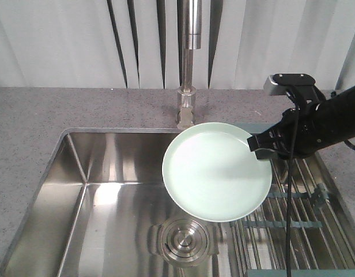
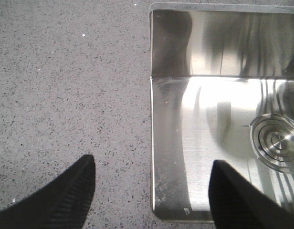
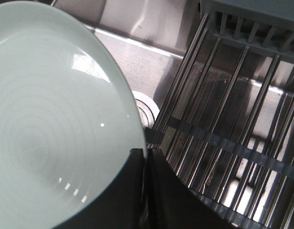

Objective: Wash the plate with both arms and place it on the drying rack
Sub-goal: 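Move the plate with the right gripper over the drying rack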

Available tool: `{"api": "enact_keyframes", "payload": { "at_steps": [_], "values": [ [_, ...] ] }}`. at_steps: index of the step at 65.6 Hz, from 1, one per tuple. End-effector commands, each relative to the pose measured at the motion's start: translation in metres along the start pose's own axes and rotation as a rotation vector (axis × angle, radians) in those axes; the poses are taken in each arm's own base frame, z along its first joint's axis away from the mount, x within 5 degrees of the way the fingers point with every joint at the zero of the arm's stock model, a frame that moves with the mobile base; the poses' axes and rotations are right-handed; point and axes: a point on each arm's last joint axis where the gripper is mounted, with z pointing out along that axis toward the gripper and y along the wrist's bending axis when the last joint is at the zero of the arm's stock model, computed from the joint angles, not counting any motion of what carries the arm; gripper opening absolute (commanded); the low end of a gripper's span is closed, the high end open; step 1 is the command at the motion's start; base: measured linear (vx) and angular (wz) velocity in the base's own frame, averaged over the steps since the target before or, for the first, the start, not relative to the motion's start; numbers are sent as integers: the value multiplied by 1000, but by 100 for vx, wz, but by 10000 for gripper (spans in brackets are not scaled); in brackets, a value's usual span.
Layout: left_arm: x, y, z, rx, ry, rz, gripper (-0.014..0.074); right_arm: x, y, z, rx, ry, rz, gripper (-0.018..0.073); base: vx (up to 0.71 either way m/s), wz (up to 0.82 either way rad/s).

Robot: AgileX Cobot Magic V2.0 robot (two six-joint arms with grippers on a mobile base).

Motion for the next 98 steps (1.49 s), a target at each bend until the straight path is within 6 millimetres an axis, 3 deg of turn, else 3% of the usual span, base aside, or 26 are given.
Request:
{"api": "enact_keyframes", "payload": {
  "at_steps": [1, 24, 49, 68, 86, 98],
  "values": [
    [-11, -1, -5, 8, -79, -9, 468, -2, 7, -22, 4, -107, -8, -1, 0, 0],
    [-11, -1, -5, 8, -79, -9, 468, 27, 28, -28, -23, -82, -59, -1, 0, 0],
    [-11, -1, -5, 8, -79, -9, 468, 24, 75, -16, -108, -118, -139, -1, 0, 0],
    [-11, -1, -5, 8, -79, -9, 468, -7, 90, -2, -145, -102, -172, -1, 0, 0],
    [-11, -1, -5, 8, -79, -9, 468, -39, 90, 6, -135, -139, -192, -1, 0, 0],
    [-11, -1, -5, 8, -79, -9, 468, -60, 79, 10, -120, -147, -181, -1, 0, 0]
  ]
}}
